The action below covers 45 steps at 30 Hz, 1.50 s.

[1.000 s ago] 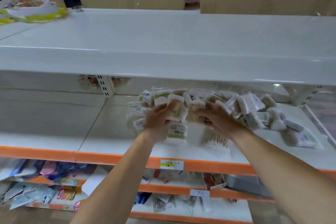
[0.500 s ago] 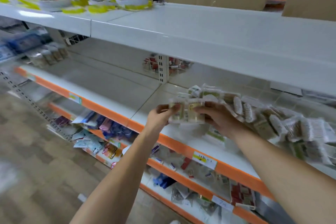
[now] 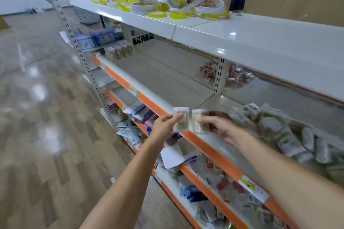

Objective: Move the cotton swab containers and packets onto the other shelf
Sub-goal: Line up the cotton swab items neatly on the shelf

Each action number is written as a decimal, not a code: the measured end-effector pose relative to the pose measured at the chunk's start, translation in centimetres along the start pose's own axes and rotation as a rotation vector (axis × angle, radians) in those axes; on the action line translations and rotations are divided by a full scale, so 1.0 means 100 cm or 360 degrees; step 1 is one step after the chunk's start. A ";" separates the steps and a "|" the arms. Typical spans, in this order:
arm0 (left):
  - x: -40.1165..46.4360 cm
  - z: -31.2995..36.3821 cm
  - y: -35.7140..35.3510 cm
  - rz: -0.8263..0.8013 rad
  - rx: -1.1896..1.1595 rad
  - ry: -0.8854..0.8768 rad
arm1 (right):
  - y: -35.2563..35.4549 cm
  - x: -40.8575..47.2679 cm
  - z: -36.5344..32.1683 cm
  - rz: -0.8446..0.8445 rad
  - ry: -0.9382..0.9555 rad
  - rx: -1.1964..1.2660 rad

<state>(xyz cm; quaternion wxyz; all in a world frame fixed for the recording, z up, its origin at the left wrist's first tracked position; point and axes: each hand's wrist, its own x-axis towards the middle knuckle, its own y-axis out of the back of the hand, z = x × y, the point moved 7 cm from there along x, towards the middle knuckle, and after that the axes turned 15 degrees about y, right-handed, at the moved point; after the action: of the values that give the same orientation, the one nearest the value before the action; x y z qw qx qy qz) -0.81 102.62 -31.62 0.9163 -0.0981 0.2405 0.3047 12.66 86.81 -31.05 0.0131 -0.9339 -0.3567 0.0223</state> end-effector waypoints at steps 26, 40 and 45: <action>0.113 0.061 0.311 0.0487 -0.0257 0.0077 | -0.313 0.220 0.017 -0.0410 -0.0127 0.0177; 0.244 0.167 0.403 0.0618 -0.0257 -0.0091 | -0.390 0.394 -0.010 -0.0317 0.0087 0.0026; 0.296 0.197 0.415 0.0521 -0.0206 -0.0147 | -0.401 0.438 -0.015 -0.0252 0.0098 0.0033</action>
<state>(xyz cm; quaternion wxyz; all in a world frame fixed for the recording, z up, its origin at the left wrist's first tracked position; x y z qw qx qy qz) 2.26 157.17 -30.79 0.8563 -0.1025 0.1909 0.4689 18.65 145.84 -29.34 0.0355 -0.9028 -0.4286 -0.0040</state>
